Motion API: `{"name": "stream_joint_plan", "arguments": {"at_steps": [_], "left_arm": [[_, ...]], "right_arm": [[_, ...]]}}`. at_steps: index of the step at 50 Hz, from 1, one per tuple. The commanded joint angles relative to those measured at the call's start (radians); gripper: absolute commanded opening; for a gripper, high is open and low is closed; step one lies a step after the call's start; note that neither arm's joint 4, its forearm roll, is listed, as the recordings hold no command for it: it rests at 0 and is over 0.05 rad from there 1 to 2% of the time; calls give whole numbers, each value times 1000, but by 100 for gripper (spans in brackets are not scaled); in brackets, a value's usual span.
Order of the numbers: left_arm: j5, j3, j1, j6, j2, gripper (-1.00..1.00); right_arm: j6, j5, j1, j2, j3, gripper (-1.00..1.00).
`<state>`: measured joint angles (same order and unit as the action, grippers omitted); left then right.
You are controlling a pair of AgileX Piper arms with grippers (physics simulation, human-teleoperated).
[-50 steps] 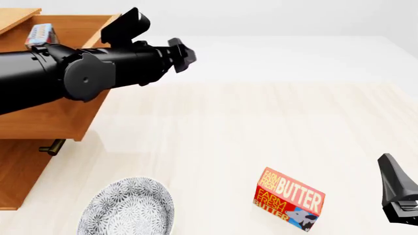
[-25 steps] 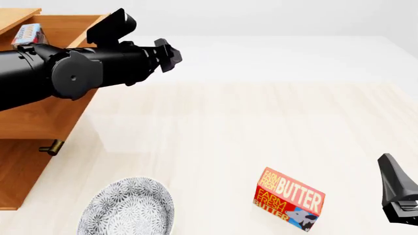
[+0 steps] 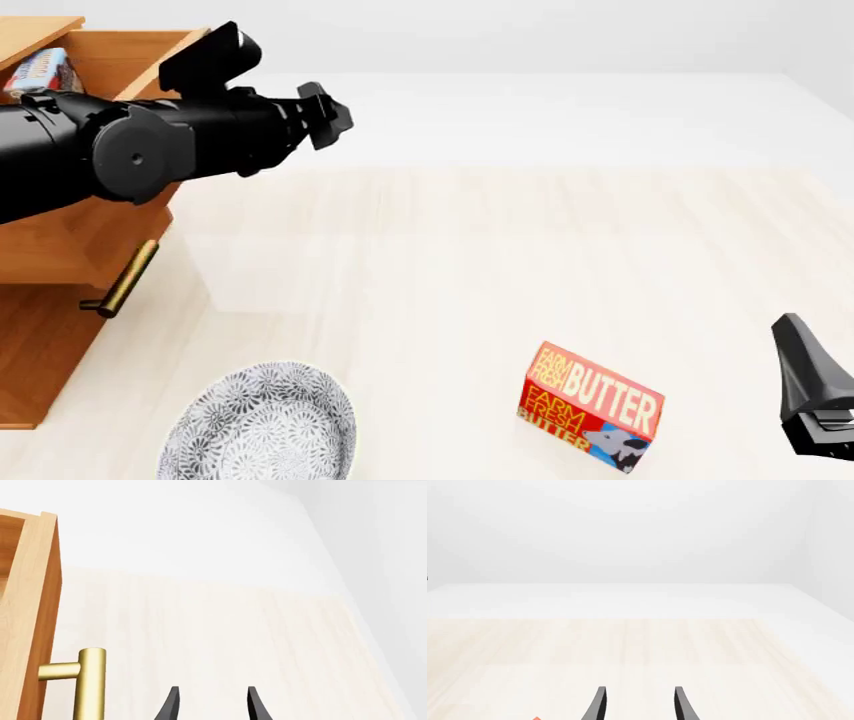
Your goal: Put the chocolate pudding in the top drawer of the cabinet and close it.
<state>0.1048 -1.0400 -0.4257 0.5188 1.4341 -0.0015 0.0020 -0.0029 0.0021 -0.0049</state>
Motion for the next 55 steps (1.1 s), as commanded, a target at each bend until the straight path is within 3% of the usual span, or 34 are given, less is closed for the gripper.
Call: {"name": "stream_joint_plan", "arguments": {"at_steps": [1,55], "left_arm": [[-2,4,28,-10,11,100],[-18,49,119,-24,-11,100]], "right_arm": [[0,0,0,0,0,100],[0,0,0,0,0,100]]}}
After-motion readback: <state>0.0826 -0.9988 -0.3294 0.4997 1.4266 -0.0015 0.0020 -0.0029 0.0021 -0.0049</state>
